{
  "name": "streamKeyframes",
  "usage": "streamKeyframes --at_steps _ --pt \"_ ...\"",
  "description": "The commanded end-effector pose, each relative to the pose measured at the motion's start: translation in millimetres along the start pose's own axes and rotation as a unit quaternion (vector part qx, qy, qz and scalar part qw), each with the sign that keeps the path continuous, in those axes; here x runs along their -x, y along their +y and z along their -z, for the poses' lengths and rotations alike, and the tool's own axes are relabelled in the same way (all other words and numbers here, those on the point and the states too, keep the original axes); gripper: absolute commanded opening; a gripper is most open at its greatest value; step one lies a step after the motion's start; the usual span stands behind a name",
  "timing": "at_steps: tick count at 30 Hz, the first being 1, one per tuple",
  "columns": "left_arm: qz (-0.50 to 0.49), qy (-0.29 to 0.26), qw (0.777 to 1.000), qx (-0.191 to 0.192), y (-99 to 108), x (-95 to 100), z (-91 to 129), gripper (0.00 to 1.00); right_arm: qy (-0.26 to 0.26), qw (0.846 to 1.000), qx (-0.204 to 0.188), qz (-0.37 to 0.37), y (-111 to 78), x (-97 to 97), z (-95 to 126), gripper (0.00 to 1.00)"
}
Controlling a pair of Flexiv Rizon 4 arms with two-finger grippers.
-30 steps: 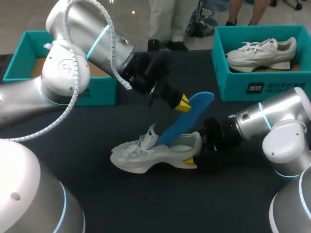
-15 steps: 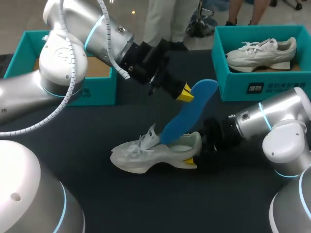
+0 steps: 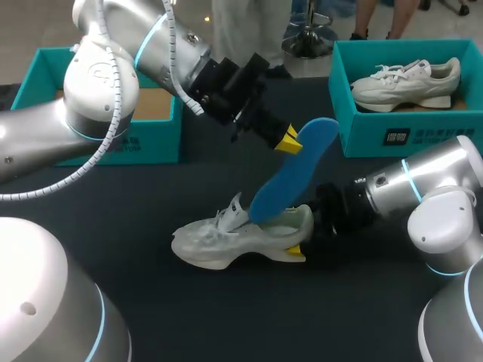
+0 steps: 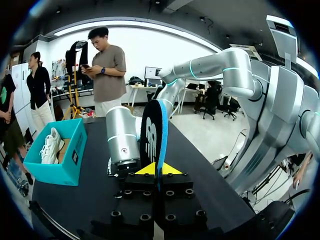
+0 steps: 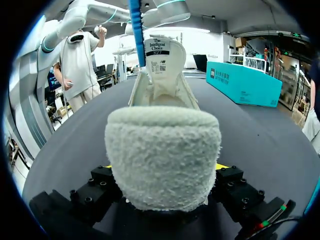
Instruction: Take the shoe out of the shoebox, open the shoe tongue, remove and reinsert the insole, then place the shoe into the shoebox
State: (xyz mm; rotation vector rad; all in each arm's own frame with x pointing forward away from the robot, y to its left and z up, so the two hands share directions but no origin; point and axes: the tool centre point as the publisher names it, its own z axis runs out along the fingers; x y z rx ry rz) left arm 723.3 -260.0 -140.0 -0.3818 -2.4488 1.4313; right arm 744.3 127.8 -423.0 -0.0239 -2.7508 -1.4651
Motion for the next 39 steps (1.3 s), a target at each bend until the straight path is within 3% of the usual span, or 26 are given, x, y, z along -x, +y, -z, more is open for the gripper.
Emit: streamKeyframes --at_steps 1,8,19,27,34,39 --pt "-0.001 0.0 1.0 0.0 0.2 0.4 -0.3 0.0 0.0 1.0 -0.003 -0.001 0.5 0.0 -3.2 0.0" --pt "-0.001 0.0 1.0 0.0 0.2 0.4 -0.3 0.0 0.0 1.0 -0.003 -0.001 0.5 0.0 -3.2 0.0" --pt "0.101 0.02 0.993 -0.055 -43.9 -21.7 21.2 0.0 0.0 1.0 -0.003 -0.001 0.5 0.0 -3.2 0.0" --pt "0.157 0.036 0.98 -0.116 -67.1 -36.4 25.4 0.0 0.0 1.0 -0.003 -0.001 0.5 0.0 -3.2 0.0" --pt "0.188 0.082 0.96 -0.19 -83.6 -50.3 26.7 0.0 0.0 1.0 -0.003 -0.001 0.5 0.0 -3.2 0.0" --pt "0.185 0.089 0.96 -0.191 -86.3 -52.5 28.3 0.0 0.0 1.0 -0.003 -0.001 0.5 0.0 -3.2 0.0"
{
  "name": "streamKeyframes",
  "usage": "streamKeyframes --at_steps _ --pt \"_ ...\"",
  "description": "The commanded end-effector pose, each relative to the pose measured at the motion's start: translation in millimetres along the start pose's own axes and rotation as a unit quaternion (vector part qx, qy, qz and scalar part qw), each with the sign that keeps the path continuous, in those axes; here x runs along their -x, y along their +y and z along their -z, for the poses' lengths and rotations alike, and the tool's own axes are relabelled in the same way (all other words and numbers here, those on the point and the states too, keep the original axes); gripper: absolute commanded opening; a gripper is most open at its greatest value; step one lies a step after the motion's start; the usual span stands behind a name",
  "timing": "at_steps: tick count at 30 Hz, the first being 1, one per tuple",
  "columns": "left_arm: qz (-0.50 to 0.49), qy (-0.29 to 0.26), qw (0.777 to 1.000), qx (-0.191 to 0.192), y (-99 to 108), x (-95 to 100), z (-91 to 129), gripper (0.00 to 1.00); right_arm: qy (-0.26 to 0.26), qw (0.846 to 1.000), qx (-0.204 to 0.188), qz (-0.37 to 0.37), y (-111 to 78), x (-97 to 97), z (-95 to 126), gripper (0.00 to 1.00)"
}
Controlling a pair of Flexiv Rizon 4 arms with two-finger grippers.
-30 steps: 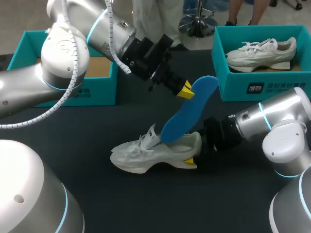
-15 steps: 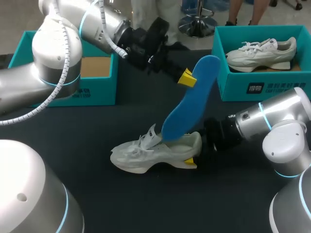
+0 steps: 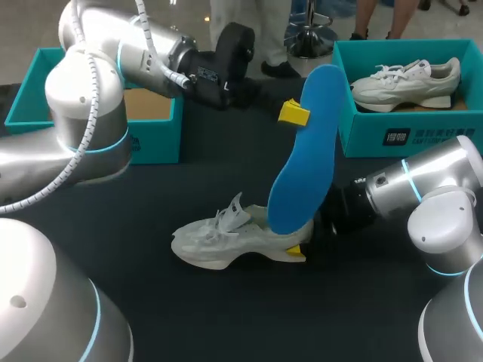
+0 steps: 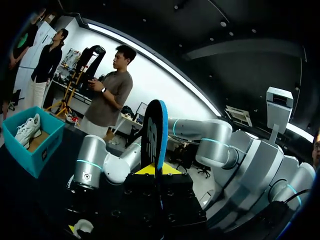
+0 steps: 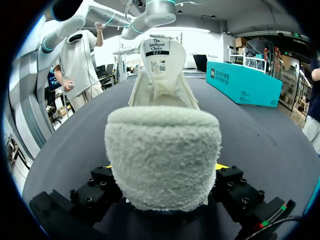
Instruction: Take the shoe out of the shoebox, open the shoe tongue, remove and reinsert the insole, then place the shoe into the shoebox
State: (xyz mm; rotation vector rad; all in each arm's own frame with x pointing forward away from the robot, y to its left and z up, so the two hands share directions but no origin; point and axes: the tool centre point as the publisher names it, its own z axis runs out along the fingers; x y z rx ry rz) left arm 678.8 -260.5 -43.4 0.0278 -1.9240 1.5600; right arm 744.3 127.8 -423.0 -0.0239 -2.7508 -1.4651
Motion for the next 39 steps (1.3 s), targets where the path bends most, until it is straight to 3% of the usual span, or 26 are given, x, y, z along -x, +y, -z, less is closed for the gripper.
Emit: streamKeyframes --at_steps 1,13,19,24,39 --pt "0.0 0.0 1.0 -0.006 2.7 -0.3 0.4 0.0 0.0 1.0 -0.003 -0.001 0.5 0.0 -3.2 0.0" --pt "0.0 0.0 1.0 -0.006 2.7 -0.3 0.4 0.0 0.0 1.0 -0.003 -0.001 0.5 0.0 -3.2 0.0" --pt "0.062 -0.058 0.994 -0.076 -12.0 -20.0 10.4 0.0 0.0 1.0 -0.003 -0.001 0.5 0.0 -3.2 0.0" --pt "0.07 -0.059 0.99 -0.109 -23.2 -36.7 8.8 0.0 0.0 1.0 -0.003 -0.001 0.5 0.0 -3.2 0.0" --pt "0.096 -0.004 0.987 -0.129 -41.7 -71.5 -5.3 0.0 0.0 1.0 -0.003 -0.001 0.5 0.0 -3.2 0.0"
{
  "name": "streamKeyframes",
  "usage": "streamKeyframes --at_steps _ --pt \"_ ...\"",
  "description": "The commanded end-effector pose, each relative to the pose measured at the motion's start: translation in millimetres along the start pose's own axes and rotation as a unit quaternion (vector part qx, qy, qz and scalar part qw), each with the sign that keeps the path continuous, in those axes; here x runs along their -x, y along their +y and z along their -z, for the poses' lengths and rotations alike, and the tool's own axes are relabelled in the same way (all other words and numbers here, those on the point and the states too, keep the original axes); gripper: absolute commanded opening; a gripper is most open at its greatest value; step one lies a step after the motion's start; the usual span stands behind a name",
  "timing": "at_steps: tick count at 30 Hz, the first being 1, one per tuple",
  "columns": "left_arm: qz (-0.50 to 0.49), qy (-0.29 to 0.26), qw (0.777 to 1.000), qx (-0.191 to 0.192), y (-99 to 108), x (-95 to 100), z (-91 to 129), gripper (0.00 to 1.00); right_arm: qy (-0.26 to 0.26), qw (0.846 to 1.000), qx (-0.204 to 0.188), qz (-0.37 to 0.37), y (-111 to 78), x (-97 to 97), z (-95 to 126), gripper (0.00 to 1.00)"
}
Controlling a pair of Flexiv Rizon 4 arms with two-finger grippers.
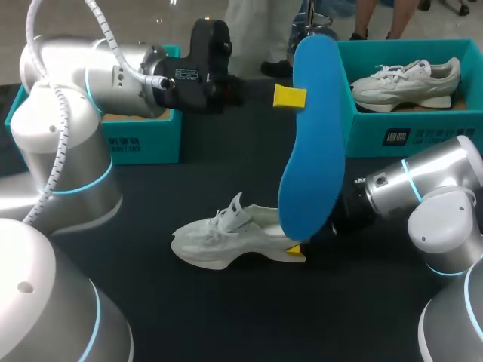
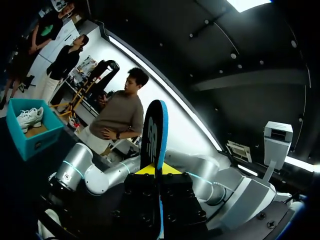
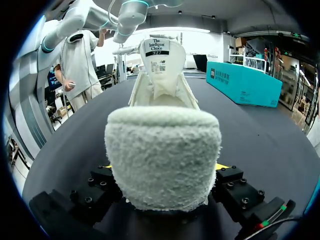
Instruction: Take the shoe out of the shoebox, open the shoe tongue, remove and reinsert the insole, then place the shoe into the shoebox
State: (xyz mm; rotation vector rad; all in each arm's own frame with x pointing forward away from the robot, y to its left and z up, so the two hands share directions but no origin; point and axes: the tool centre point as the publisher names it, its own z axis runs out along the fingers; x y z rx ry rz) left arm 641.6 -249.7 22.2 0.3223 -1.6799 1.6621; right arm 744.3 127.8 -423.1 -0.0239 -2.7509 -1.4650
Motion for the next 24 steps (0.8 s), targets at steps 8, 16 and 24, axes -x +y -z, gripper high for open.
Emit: streamKeyframes --at_steps 8,16,24 --pt "0.026 0.048 0.999 -0.006 -3.2 -24.5 -6.1 0.0 0.0 1.0 -0.003 0.0 0.5 0.0 -3.2 0.0" --pt "0.038 0.086 0.996 0.003 -0.6 -41.9 -5.0 0.0 0.0 1.0 -0.003 0.0 0.5 0.0 -3.2 0.0" --pt "0.037 0.094 0.995 -0.004 2.2 -51.3 0.1 0.0 0.0 1.0 -0.003 0.0 0.5 0.0 -3.2 0.0"
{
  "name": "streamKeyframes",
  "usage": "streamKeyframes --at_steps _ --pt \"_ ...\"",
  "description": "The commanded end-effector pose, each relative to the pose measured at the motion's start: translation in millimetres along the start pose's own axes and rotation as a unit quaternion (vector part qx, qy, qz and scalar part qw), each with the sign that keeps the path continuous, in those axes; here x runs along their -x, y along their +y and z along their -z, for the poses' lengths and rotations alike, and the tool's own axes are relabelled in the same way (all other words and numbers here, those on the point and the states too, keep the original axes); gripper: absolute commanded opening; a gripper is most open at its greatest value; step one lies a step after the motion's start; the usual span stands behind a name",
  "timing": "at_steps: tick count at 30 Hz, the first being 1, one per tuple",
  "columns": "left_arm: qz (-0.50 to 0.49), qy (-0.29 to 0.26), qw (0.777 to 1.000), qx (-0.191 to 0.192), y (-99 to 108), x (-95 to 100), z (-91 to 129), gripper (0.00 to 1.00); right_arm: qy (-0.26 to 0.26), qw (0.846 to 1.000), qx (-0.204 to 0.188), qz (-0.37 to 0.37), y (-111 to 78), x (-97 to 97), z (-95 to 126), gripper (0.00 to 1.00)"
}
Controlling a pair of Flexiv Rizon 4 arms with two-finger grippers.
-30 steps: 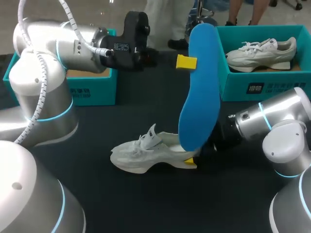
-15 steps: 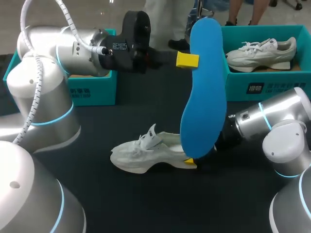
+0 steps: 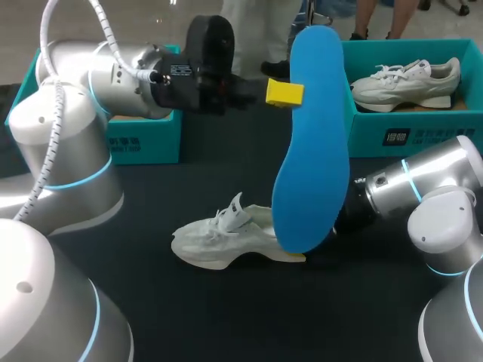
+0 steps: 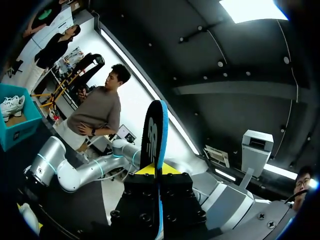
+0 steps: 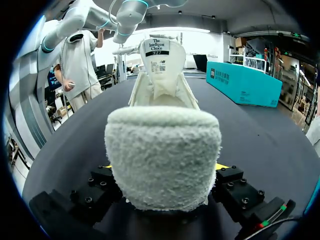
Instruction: Take the shoe out of the shoebox, open the shoe tongue, remove and reinsert the insole, then place the shoe into the shoebox
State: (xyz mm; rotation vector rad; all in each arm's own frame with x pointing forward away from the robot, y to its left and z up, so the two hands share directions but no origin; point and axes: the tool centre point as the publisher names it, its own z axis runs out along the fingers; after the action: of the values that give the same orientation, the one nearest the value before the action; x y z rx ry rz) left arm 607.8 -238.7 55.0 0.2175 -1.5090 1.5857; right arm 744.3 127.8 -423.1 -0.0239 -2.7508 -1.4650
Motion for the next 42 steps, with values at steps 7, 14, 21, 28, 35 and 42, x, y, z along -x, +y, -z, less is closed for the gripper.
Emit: streamKeyframes --at_steps 7,14,21,28,35,42 --pt "-0.003 0.003 1.0 -0.008 5.2 -7.9 6.8 0.0 0.0 1.0 -0.003 0.0 0.5 0.0 -3.2 0.0" --pt "-0.005 0.003 1.0 -0.012 3.8 -6.9 7.3 0.0 0.0 1.0 -0.003 0.0 0.5 0.0 -3.2 0.0" --pt "-0.005 0.003 1.0 -0.012 3.8 -6.9 7.3 0.0 0.0 1.0 -0.003 0.0 0.5 0.0 -3.2 0.0" --pt "-0.005 0.003 1.0 -0.012 3.8 -6.9 7.3 0.0 0.0 1.0 -0.003 0.0 0.5 0.0 -3.2 0.0" --pt "-0.005 0.003 1.0 -0.012 3.8 -6.9 7.3 0.0 0.0 1.0 -0.003 0.0 0.5 0.0 -3.2 0.0" --pt "-0.005 0.003 1.0 -0.012 3.8 -6.9 7.3 0.0 0.0 1.0 -0.003 0.0 0.5 0.0 -3.2 0.68"
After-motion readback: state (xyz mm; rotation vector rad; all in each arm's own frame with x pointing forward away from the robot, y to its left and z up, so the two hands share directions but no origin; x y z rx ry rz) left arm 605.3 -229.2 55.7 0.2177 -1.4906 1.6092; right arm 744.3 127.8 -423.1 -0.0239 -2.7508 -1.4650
